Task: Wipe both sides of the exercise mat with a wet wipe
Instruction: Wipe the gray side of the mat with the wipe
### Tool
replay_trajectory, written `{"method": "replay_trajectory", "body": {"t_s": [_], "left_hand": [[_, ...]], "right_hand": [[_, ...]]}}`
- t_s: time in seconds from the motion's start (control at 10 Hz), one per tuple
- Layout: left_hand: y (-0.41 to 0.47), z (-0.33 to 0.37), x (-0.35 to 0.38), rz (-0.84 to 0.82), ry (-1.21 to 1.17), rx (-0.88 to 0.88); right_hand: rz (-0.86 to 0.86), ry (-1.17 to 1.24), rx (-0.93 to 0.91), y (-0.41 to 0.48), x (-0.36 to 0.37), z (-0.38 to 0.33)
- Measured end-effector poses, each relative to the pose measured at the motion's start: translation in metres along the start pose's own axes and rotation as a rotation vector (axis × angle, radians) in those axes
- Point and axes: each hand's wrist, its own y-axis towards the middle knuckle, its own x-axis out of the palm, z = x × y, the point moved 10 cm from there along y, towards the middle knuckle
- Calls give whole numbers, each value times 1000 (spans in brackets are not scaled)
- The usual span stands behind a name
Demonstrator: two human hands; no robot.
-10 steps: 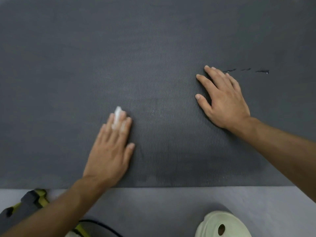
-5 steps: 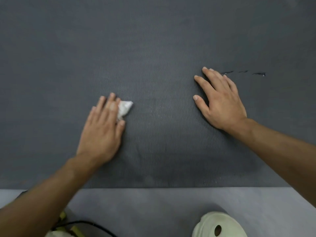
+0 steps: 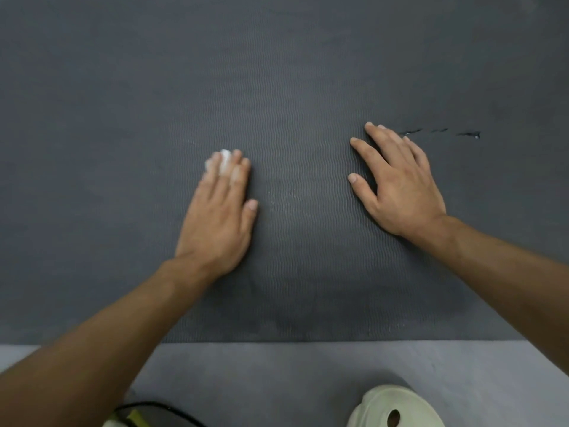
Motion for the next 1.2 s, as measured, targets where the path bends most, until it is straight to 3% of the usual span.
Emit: {"method": "replay_trajectory", "body": {"t_s": [0.1,0.2,0.3,0.6,0.7,0.8,1.0,1.1,1.2], "left_hand": [[-22,72,21,-99,26,220],[-44,100,32,-143,81,371],[-28,69,26,-117,42,286],[35,-78,-22,40,-13,-200],[42,-93,-29,88,-42,-312],[45,-73,-23,83,-79,-259],[12,42,5,-76,-9,248],[-8,69,17,-129,64,363],[-1,57,16,-114,108,356]], "right_hand": [[4,0,2,0,-1,0],[8,0,2,1,-1,0],[-3,-2,6,1,0,0],[8,17,9,1,-1,0],[11,19,8,1,-2,0],[11,13,8,1,-2,0],[9,12,11,1,-1,1],[6,1,13,1,-1,0],[8,3,12,1,0,0]]}}
